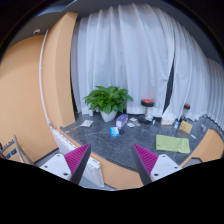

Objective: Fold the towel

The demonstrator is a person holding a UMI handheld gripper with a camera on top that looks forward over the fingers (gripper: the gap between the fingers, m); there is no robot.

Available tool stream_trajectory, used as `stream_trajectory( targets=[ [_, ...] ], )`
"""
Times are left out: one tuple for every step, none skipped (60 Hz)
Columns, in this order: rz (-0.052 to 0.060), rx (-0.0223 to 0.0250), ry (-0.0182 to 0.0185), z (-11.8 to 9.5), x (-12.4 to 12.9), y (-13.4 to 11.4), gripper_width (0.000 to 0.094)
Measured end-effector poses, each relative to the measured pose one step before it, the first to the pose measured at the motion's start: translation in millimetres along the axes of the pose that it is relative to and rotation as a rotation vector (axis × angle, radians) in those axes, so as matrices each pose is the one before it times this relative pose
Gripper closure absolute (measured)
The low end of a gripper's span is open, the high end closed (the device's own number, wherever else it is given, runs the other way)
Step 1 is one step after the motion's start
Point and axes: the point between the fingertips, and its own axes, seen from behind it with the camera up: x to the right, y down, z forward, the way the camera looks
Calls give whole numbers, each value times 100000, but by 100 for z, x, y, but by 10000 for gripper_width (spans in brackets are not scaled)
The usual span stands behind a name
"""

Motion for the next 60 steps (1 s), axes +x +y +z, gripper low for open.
stream_trajectory(
  targets=[
    [-198, 71, -13, 46, 66, -15, 84],
    [-5, 22, -59, 42, 38, 13, 86],
    [132, -52, -143, 35, 2, 45, 86],
    [210, -124, -174, -24, -46, 63, 84],
    [305, -171, -190, -31, -33, 63, 84],
    [290, -216, -234, -48, -80, 79, 84],
    [304, -204, -206, -69, -12, 74, 83],
    [347, -263, -184, -97, 8, 104, 85],
    [322, -396, -114, -91, -12, 182, 85],
    [302, -425, -91, -1, 37, 236, 86],
    [286, -502, -43, 29, 41, 235, 86],
    [273, -581, -40, 66, 62, 323, 85],
    [223, -653, 26, 127, 81, 342, 86],
    [243, -724, 10, 184, 118, 357, 84],
    [91, -701, 352, 1436, 343, 568, 84],
    [354, -776, 73, -105, -176, 408, 86],
    [400, -828, 47, 173, -3, 419, 89],
    [440, -880, 60, 280, 46, 420, 86],
    [444, -954, 45, 313, 108, 488, 87],
    [510, -1079, 55, 396, 182, 545, 89],
    [535, -1172, 96, 422, 170, 572, 88],
    [601, -1183, 157, 499, 256, 569, 88],
    [657, -1201, 183, 510, 335, 606, 89],
    [710, -1246, 260, 533, 354, 641, 89],
    [721, -1320, 303, 587, 396, 596, 87],
    [711, -2059, 51, 235, 659, 124, 89],
    [687, -614, 624, 1101, 329, 1056, 89],
    [670, -1274, 490, 678, 580, 580, 88],
    [677, -1294, 595, 735, 619, 537, 89],
    [634, -1997, 444, 315, 880, 52, 89],
    [614, -1171, 833, 765, 739, 435, 91],
    [579, -204, 1186, 1300, 567, 792, 89],
    [408, -1620, 863, 411, 998, -142, 91],
    [327, -823, 1157, 879, 870, 284, 90],
    [281, -760, 1220, 919, 915, 256, 90],
    [234, -659, 1304, 898, 967, 179, 92],
    [156, -573, 1389, 951, 983, 66, 89],
    [153, -363, 1387, 951, 957, 17, 90],
    [206, -197, 1354, 1001, 978, -87, 91],
    [266, -117, 1331, 1000, 953, -153, 91],
    [289, -155, 1273, 1053, 993, -199, 90],
    [351, -61, 1241, 1086, 942, -228, 90],
    [428, -72, 1160, 1084, 899, -285, 91],
    [441, -72, 1123, 1094, 918, -331, 89],
    [498, -44, 1099, 1113, 923, -360, 89],
    [622, -23, 1115, 1098, 850, -408, 87],
    [571, -20, 1066, 1063, 881, -512, 86],
    [518, 78, 984, 1074, 827, -508, 90],
    [484, 66, 955, 1115, 787, -565, 92],
    [473, -8, 951, 1137, 747, -552, 92],
    [545, -119, 954, 1143, 714, -542, 96],
    [522, -112, 869, 1103, 668, -567, 95],
    [432, 50, 835, 1083, 680, -643, 97],
    [360, 327, 716, 1110, 591, -708, 96],
    [323, 517, 597, 1038, 547, -743, 93],
    [369, 557, 577, 1046, 524, -722, 90],
    [357, 406, 580, 1050, 482, -654, 91],
    [286, 516, 547, 1153, 521, -516, 86],
    [277, -71, 686, 966, 411, -650, 85],
    [228, 306, 656, 1110, 507, -437, 89]
  ],
)
